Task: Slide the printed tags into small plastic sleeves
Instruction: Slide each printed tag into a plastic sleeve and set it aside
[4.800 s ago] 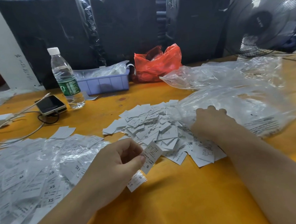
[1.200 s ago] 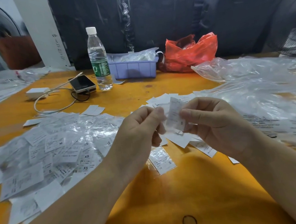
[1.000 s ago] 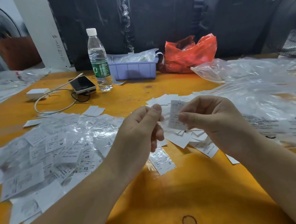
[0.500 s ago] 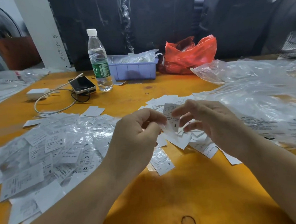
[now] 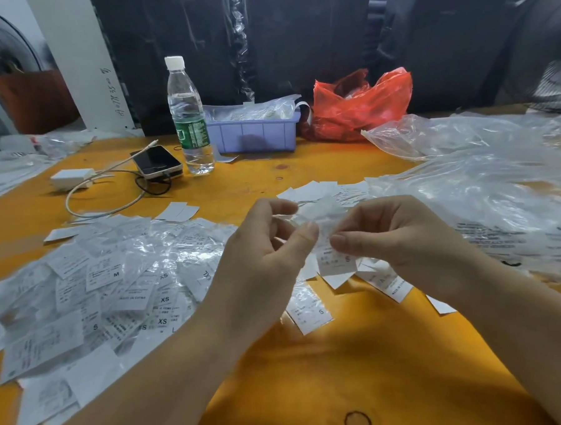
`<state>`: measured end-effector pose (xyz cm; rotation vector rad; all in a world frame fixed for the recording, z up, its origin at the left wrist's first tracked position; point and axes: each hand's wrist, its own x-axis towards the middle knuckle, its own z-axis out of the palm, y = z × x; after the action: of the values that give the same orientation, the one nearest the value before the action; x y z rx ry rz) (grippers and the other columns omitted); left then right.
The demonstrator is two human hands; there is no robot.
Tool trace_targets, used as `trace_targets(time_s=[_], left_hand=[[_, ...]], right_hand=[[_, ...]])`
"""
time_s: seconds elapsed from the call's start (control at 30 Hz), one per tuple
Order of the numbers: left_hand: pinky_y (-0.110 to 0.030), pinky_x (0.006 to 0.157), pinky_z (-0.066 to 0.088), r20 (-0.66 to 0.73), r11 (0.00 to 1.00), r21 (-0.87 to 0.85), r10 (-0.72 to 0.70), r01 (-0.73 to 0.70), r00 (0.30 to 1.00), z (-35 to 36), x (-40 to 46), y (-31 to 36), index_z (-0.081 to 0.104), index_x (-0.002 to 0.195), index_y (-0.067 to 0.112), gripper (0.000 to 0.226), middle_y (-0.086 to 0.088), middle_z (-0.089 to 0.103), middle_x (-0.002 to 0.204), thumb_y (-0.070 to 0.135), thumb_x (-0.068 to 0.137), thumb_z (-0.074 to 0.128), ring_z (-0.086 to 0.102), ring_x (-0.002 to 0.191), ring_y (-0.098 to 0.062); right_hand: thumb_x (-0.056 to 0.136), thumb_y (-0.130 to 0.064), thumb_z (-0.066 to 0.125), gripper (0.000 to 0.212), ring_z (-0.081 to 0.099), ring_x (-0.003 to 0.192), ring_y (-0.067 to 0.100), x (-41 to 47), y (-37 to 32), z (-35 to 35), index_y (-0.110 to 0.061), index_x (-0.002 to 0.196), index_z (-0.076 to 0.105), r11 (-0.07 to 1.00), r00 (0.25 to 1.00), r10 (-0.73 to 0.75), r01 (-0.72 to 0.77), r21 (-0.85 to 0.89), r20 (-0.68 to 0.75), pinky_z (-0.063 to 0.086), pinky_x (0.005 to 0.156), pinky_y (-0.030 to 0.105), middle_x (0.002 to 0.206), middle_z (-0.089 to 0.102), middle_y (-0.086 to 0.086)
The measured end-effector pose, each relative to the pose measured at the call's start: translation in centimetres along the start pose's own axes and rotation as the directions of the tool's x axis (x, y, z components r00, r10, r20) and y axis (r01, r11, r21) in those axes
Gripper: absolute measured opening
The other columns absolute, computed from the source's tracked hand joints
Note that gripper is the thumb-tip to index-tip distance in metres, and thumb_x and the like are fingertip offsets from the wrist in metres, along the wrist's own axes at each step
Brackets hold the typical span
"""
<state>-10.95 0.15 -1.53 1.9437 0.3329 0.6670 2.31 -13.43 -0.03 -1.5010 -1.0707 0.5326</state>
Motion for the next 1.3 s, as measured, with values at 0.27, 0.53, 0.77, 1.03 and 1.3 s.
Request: trace_targets(time_s=[0.27,0.53,0.77,1.03,1.3], left_hand=[[-0.025,0.065,0.049,0.049,0.997,-0.07,-0.01,0.013,0.999,0.0,0.1,0.2,0.064,0.076,0.023,0.024,0.002,0.065,0.069,0.041,0.087,0.055,0.06,0.065,-0.005],[-0.029,0.056,0.048,-0.058,0.995,0.032,0.097,-0.095,0.994,-0.1,-0.3,0.7,0.064,0.077,0.022,0.018,-0.003,0.064,0.07,0.027,0.093,0.06,0.056,0.063,-0.017],[-0.028,0.051,0.045,0.044,0.992,0.041,0.12,-0.122,0.992,0.0,-0.5,1.0,0.064,0.073,0.022,0.019,-0.005,0.062,0.067,0.031,0.09,0.066,0.055,0.058,-0.018],[-0.018,0.057,0.044,0.147,0.988,-0.149,-0.017,0.039,0.989,0.0,-0.1,0.6,0.071,0.082,0.022,0.015,0.003,0.068,0.074,0.036,0.081,0.066,0.058,0.064,-0.006],[-0.02,0.056,0.047,0.051,0.986,-0.146,-0.068,0.075,0.996,-0.8,0.3,0.5,0.07,0.077,0.018,0.015,0.003,0.066,0.067,0.026,0.089,0.066,0.058,0.06,-0.005]], right_hand=[[0.071,-0.02,0.076,0.021,0.067,0.071,0.017,-0.1,0.2,0.4,-0.003,0.081,0.075,0.995,0.999,-0.016,0.02,-0.101,0.039,0.054,0.07,0.028,0.075,0.073,0.01],[0.075,-0.034,0.076,0.03,0.063,0.072,0.025,-0.1,0.2,0.2,-0.005,0.082,0.076,0.998,0.994,0.061,-0.058,-0.036,0.094,0.05,0.068,0.026,0.077,0.07,0.013],[0.077,-0.018,0.068,0.026,0.064,0.076,0.024,-0.2,0.0,-0.2,0.005,0.089,0.073,0.999,0.994,0.017,-0.021,0.026,0.112,0.049,0.071,0.03,0.08,0.07,0.02],[0.073,-0.027,0.072,0.03,0.06,0.078,0.049,-0.4,-0.6,0.3,0.002,0.084,0.074,0.997,0.997,-0.078,0.078,0.019,0.006,0.047,0.073,0.054,0.081,0.067,0.031],[0.074,-0.028,0.072,0.018,0.065,0.074,0.033,-0.3,-0.8,-0.5,-0.012,0.08,0.076,0.989,0.98,-0.121,0.106,-0.102,-0.16,0.055,0.071,0.042,0.079,0.072,0.015]])
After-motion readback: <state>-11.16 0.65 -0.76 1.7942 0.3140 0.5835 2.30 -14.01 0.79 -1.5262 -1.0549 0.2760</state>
